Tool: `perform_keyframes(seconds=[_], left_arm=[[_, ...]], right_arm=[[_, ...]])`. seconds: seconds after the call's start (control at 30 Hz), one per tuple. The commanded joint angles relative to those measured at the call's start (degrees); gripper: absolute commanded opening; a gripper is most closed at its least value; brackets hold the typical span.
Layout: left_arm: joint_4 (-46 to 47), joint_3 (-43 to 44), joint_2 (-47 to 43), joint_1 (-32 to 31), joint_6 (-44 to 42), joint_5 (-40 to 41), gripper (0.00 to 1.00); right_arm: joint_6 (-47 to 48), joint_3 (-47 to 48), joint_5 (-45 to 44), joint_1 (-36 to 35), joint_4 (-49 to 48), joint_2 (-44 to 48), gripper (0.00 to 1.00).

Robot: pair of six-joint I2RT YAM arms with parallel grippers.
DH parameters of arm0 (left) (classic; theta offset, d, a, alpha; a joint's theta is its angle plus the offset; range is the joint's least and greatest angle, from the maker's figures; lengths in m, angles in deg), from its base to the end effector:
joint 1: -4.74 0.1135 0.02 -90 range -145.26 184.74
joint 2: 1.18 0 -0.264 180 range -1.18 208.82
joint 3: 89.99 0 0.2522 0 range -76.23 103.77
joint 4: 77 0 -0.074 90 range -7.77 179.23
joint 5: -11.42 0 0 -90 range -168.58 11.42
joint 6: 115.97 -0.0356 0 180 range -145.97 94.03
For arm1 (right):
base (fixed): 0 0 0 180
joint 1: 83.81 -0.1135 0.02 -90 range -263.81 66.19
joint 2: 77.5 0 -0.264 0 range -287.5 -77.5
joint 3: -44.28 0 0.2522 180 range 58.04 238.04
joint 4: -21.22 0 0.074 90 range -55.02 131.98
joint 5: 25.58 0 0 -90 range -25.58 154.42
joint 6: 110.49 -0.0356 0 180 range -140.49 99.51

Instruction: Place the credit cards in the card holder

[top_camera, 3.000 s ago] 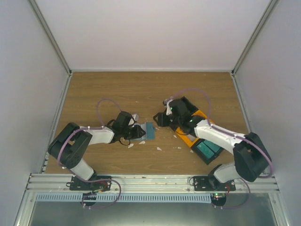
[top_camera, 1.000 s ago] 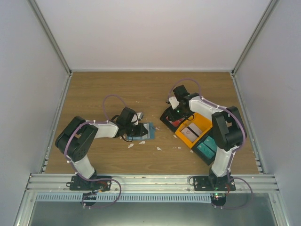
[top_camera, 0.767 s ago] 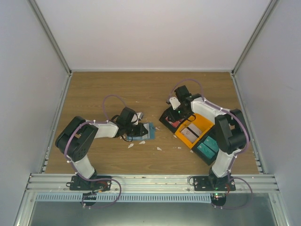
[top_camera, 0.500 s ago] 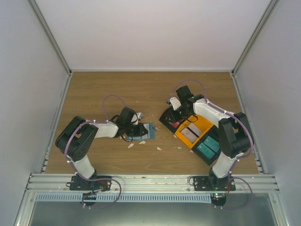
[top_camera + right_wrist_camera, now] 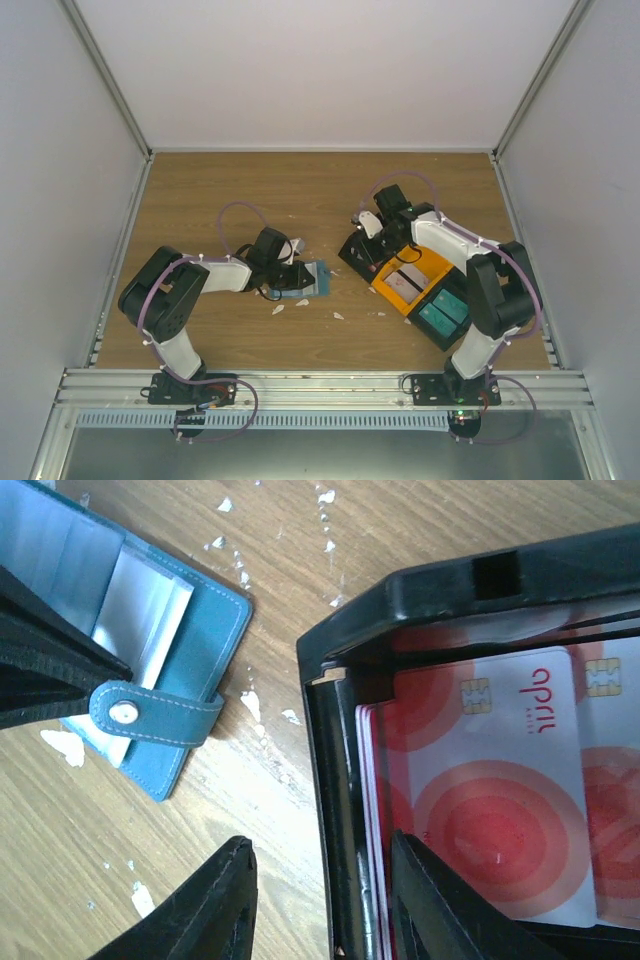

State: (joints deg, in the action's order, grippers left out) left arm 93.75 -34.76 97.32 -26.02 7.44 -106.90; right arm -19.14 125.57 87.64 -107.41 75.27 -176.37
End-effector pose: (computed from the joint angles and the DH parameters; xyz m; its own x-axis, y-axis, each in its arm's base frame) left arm 0.2550 -0.1714 0.1181 -0.9537 0.0036 -0.3006 0.2074 0.7317 -0.6493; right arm 0.3011 0.1469 0.1969 -0.8581 -0.3985 -0.3239 -0.5021 0.7832 0.3666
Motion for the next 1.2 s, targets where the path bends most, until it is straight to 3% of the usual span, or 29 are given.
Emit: perform_keyframes(seconds=[0.0,0.37,0.7,1.17], left_arm=[[-1.4,-0.4,2.1,0.2,-0.7,2.2,0.13],[-1.6,-0.2,2.4,0.2,-0.9,2.2,0.13],[-1.8,-0.2,2.3,0.3,-1.0,2.2,0.13],[-1.4,-0.4,2.4,0.4,-0.9,2.3,0.12]], right_arm=[[1.2,-0.6,1.9,-0.4,1.4,0.9,0.39],[-1.1,0.5,-3.2,-0.7,-0.2,-0.4,0.52],[-0.5,3.5,-8.5,-3.3,1.6,-4.4,0.52],[1.3,2.8,-5.4,-3.7,2.7,-1.7,0.49]])
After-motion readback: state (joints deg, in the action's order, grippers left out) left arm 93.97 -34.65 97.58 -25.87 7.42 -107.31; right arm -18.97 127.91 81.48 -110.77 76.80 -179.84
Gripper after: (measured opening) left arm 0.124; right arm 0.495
